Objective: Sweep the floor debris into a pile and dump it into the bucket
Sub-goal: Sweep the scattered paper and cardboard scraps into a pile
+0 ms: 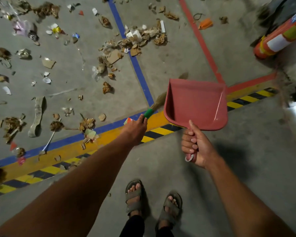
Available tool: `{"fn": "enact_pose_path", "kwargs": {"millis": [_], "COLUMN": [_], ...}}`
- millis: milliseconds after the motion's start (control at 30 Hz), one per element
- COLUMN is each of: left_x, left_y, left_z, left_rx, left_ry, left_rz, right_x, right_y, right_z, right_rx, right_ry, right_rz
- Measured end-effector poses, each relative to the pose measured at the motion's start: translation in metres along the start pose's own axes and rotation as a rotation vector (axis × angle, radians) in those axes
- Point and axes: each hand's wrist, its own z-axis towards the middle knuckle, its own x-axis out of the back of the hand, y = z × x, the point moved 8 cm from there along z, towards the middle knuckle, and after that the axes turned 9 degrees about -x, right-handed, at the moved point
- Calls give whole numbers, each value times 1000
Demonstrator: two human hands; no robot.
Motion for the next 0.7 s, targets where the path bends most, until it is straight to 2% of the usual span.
{"fn": "enact_pose_path", "kwargs": {"millis": [133, 300, 500, 700], "left_x": [11, 44, 53, 55], "left_y": [-49, -81, -80, -63], "left_z": [13, -17, -64, -53], "left_rx": [266, 497, 521, 573], "left_ry": [-31, 139, 269, 267], "left_rz": [-179, -378, -417, -549], "right_x": [-4, -28, -64, -84], "right_y": [7, 13, -9, -53], "right_z": [14, 16, 10, 25], "right_rx": [-24, -56, -93, -127], "right_ry": [11, -5, -31, -101], "right_rz": [-54, -74, -141, -263]}}
